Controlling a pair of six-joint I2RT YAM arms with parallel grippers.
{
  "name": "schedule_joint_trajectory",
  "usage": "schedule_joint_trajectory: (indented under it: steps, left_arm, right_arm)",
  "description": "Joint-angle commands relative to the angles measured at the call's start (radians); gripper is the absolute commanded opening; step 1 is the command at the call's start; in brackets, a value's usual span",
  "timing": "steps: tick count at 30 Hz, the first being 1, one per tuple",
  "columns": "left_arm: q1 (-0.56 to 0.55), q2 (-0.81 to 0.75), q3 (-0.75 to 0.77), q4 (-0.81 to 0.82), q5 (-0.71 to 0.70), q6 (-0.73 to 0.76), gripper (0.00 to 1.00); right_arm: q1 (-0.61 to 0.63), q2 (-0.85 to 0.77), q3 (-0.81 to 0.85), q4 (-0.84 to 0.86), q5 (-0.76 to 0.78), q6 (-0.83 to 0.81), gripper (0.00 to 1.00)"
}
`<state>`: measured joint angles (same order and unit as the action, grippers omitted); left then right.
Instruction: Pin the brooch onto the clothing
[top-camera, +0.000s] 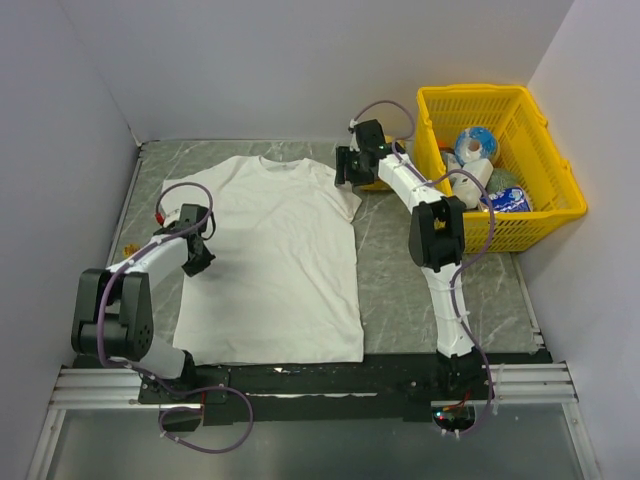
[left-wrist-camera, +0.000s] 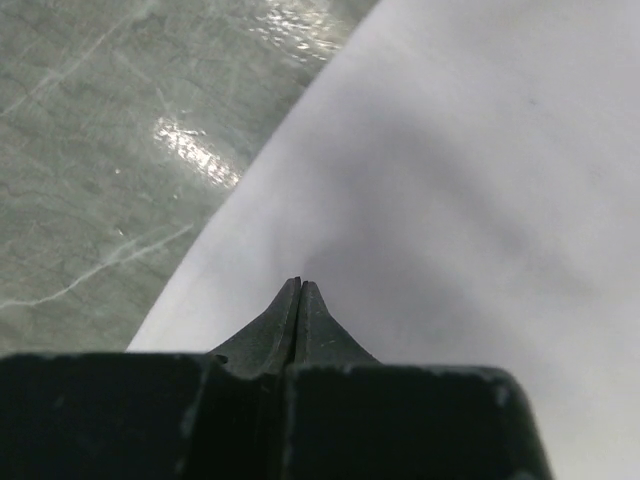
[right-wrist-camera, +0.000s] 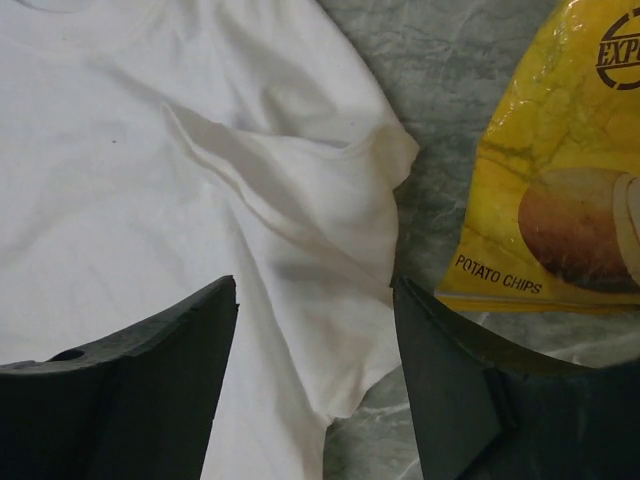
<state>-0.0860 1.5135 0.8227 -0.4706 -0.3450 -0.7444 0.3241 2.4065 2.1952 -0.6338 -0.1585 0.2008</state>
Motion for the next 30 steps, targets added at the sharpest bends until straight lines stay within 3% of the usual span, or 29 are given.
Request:
schedule_joint_trajectory:
  steps: [1,7,10,11,14,17,24,30]
  left_arm:
    - [-0.03,-0.097,0.087,-0.057,0.009,0.014,0.01]
    - [-0.047,-0.141,0.15,-0.088,0.009,0.027,0.01]
    - [-0.052,-0.142,0.156,-0.086,0.014,0.028,0.01]
    - [-0.052,-0.138,0.158,-0.085,0.014,0.028,0.01]
    - [-0.052,-0.099,0.154,-0.077,0.017,0.025,0.01]
    - [-0.052,-0.038,0.144,-0.062,0.027,0.017,0.01]
    - [-0.054,0.039,0.13,-0.033,0.034,0.011,0.01]
    - [-0.054,0.059,0.131,-0.033,0.021,0.01,0.01]
  right_arm:
    - [-0.002,0.032,0.054,-0.017,-0.03,0.026,0.65]
    - [-0.005,0.062,0.055,-0.014,-0.023,0.031,0.63]
    - [-0.005,0.066,0.051,-0.014,-0.033,0.035,0.39]
    - [-0.005,0.063,0.044,-0.01,-0.036,0.037,0.26]
    - [-0.005,0.026,0.012,-0.003,-0.042,0.04,0.12]
    - [-0.003,-0.032,-0.021,-0.006,-0.027,0.034,0.04]
    - [-0.013,-0.193,-0.15,0.006,0.06,0.035,0.0]
    - [-0.051,-0.233,-0.239,0.019,0.06,0.098,0.0]
